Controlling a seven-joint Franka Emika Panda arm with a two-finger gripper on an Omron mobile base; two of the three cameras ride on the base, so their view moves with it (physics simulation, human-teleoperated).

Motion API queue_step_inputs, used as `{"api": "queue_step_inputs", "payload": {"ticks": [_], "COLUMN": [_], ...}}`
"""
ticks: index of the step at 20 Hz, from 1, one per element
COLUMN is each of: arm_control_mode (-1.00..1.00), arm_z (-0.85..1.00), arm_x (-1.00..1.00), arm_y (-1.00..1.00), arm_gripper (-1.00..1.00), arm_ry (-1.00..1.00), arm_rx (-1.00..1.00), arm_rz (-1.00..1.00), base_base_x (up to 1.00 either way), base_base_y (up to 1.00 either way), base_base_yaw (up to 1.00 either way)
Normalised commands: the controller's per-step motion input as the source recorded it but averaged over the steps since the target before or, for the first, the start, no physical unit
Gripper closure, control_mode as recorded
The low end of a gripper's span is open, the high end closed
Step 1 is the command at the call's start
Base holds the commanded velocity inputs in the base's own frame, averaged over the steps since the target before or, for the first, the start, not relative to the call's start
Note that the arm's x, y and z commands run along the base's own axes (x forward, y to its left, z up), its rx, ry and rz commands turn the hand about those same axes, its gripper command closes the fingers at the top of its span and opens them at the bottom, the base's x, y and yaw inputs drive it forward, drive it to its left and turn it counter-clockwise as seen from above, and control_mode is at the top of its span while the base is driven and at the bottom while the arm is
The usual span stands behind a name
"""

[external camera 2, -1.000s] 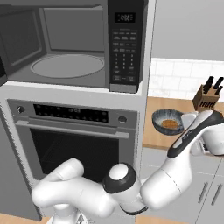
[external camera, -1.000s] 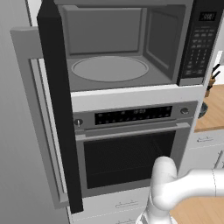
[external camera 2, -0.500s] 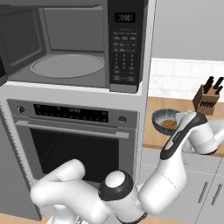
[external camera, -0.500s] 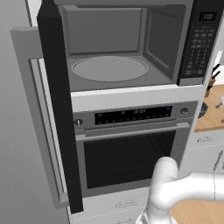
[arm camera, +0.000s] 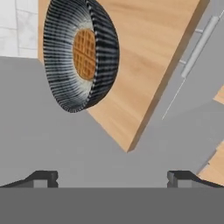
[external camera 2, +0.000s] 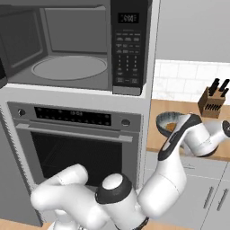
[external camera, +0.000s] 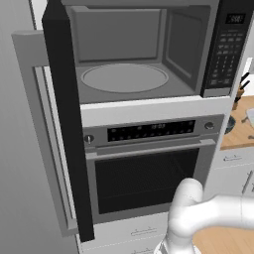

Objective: Open the microwave, place the bowl with waffle inside the microwave, then close the microwave door and turn it on.

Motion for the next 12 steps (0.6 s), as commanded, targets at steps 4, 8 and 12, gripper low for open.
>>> {"api": "queue_step_inputs", "payload": {"ticks": [4,8,12], "arm_control_mode": [-1.00,-1.00,-1.00], "arm_z": [0.01,0.00,-0.06], "arm_x": [0.44,0.32,0.24], "arm_y": [-0.18,-0.38,-0.28], "arm_gripper": [-1.00,-1.00,-1.00], "arm_ry": [0.09,0.09,0.08], "arm_rx": [0.00,0.00,0.00], "arm_rz": [-0.03,0.00,0.00], "base_base_x": [0.00,0.00,0.00], "base_base_y": [0.00,0.00,0.00], "base_base_yaw": [0.00,0.00,0.00]}}
